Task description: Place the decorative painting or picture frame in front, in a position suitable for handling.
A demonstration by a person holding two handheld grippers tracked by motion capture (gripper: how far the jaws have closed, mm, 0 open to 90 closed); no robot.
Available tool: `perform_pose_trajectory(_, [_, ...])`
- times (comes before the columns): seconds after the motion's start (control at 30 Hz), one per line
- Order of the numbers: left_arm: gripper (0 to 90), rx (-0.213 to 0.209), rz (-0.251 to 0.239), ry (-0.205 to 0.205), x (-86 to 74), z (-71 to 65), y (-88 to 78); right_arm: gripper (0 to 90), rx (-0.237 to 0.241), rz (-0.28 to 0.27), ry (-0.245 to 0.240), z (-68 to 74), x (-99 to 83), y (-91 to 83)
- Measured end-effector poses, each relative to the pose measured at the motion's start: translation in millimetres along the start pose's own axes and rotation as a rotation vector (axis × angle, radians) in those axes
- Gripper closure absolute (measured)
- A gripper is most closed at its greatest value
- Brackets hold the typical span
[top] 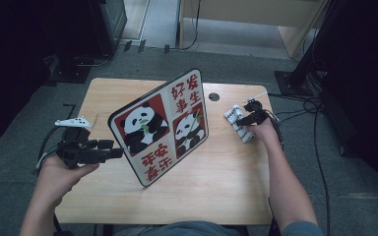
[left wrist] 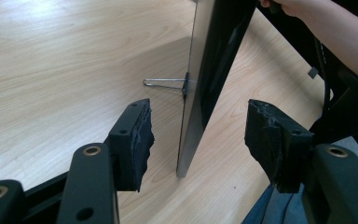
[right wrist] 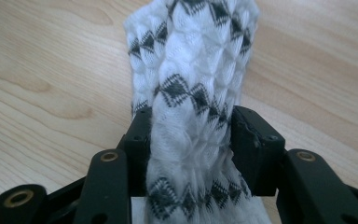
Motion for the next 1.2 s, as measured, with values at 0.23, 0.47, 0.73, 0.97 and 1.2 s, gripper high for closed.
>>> perform_pose_trajectory(0.23, [41.5,0.004,-0.001,0.009,1.3,-1.1,3.5,56.8,0.015,0.031,0.025,-4.2,-2.6,5.6])
perform_pose_trajectory(0.47, [43.2,-0.002,-0.017,0.006,1.4,-3.0,5.8,66.0,0.005,0.036,0.046,-5.5,-1.7,5.7])
perform_pose_trajectory(0.73, [46.1,-0.011,-0.024,0.009,0.5,-4.5,8.3,78.0,0.028,0.048,0.059,-2.2,-2.4,4.6])
perform_pose_trajectory(0.97, [50.7,-0.027,-0.045,0.006,1.9,-5.9,11.0,79.5,0.076,0.062,0.052,6.2,-4.1,-4.2])
perform_pose_trajectory(1.2, [53.3,-0.033,-0.044,0.02,2.2,-7.9,19.0,79.4,0.156,0.02,0.036,25.0,0.6,-23.4])
Point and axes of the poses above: each handheld gripper's, and its own axes: y roughly forward along the jaws, x roughly out of its top, z roughly to its left, the point moved 7 cm from there along y, roughly forward along the jaws, and after that the axes turned 12 degrees about y, right-handed, at the moved point
